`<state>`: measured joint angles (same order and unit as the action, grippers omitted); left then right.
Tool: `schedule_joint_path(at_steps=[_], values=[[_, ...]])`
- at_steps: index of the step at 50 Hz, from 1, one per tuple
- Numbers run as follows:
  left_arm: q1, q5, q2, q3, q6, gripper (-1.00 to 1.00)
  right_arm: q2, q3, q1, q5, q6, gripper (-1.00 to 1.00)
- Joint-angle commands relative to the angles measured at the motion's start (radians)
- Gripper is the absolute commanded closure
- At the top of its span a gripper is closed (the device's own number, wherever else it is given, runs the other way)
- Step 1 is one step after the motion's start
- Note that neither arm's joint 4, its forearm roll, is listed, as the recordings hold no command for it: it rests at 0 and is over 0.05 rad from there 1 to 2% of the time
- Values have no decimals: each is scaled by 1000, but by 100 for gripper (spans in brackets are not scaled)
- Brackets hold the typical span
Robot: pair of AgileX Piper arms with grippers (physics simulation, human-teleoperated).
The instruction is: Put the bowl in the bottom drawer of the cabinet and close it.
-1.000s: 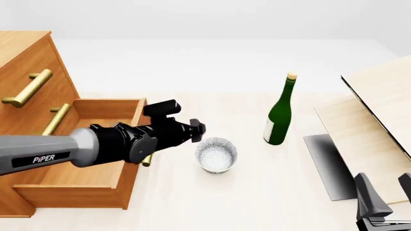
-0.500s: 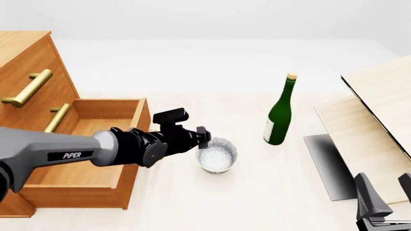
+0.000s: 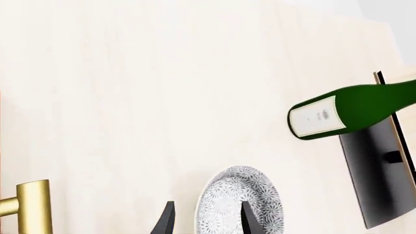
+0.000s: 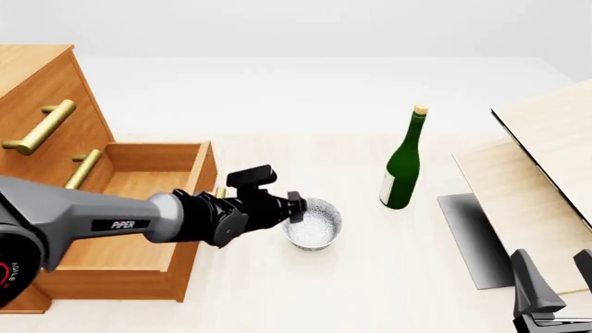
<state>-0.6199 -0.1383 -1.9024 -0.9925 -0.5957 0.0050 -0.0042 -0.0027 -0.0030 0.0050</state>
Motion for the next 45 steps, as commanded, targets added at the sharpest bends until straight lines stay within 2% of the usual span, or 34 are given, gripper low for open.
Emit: schedule_joint_path(at_steps=[1,37,38,45], values=[[-4,-6,-19,3,-10,-100,0,0,0,0,0,-100],[-5,-27,-75,4,-25,-100,0,0,0,0,0,-100],[-4,-27,-77,3,-25,100,0,0,0,0,0,-100],[-7,-37,-69,10,-25,100,0,0,0,0,0,-100]])
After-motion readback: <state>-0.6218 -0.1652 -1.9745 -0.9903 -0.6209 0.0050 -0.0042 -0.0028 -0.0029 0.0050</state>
